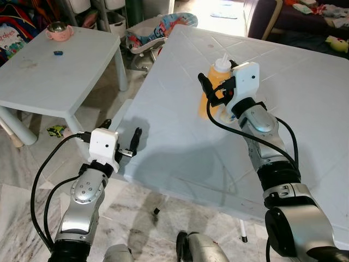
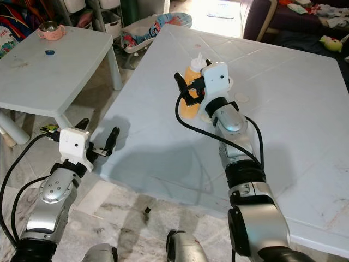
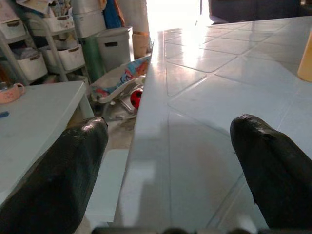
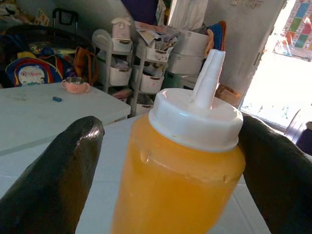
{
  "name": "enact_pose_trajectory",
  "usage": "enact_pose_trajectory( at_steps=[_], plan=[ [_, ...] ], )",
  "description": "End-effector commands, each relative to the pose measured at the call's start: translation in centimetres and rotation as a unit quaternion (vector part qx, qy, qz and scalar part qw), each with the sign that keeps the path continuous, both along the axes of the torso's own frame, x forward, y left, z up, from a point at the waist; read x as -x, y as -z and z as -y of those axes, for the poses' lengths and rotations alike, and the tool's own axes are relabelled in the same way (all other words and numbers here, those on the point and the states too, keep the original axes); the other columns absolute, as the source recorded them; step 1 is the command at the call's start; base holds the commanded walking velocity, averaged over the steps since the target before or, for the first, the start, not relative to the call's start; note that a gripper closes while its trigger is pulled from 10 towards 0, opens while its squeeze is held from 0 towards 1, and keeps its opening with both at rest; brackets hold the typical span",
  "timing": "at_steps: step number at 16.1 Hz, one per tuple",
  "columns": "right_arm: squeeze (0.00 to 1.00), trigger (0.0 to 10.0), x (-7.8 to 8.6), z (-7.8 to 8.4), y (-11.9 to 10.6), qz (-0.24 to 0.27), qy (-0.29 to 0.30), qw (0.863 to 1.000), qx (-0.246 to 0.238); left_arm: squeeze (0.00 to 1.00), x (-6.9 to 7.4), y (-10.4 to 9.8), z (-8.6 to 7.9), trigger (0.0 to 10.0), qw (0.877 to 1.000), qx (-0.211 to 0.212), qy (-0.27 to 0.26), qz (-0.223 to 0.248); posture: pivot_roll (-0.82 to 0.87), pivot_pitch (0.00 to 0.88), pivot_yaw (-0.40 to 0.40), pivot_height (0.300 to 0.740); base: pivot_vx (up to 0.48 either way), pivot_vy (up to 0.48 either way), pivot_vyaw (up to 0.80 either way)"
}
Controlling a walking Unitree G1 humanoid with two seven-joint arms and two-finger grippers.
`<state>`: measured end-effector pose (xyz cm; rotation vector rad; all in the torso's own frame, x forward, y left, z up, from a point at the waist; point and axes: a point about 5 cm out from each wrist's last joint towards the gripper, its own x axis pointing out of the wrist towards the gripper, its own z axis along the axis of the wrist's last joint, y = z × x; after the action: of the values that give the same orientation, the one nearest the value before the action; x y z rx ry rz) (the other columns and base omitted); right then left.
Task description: Restocking fridge
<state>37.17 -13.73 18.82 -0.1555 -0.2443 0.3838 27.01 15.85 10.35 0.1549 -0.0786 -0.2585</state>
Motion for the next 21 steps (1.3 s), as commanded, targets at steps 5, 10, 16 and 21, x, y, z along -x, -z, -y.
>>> enact_pose_trajectory(
  at_steps=[5, 10, 16, 21],
  plan=[
    [0.0, 10.0, -0.2, 0.3, 1.0, -0.032, 0.016, 0.999, -0.005, 0.0, -0.1, 0.2, 0.3, 10.0, 1.0, -0.006, 0.007, -0.009, 0.05, 0.098, -0.03, 0.74, 0.0, 0.0, 0.0],
    [0.0, 0.0, -0.4, 0.4, 1.2, -0.037, 0.018, 0.999, -0.006, 0.0, -0.1, 0.3, 0.4, 10.0, 1.0, -0.006, 0.008, -0.011, 0.05, 0.099, -0.034, 0.74, 0.0, 0.0, 0.0],
    [0.0, 0.1, -0.5, 0.4, 1.3, -0.038, 0.024, 0.999, -0.01, 0.0, -0.1, 0.3, 0.4, 10.0, 1.0, -0.007, 0.009, -0.011, 0.05, 0.099, -0.033, 0.74, 0.0, 0.0, 0.0],
    [0.0, 3.8, -0.5, 0.7, 0.3, -0.014, 0.033, 0.999, -0.016, 0.0, -0.1, 0.4, 0.5, 10.0, 1.0, -0.007, 0.008, -0.011, 0.05, 0.096, -0.036, 0.74, 0.0, 0.0, 0.0]
  ],
)
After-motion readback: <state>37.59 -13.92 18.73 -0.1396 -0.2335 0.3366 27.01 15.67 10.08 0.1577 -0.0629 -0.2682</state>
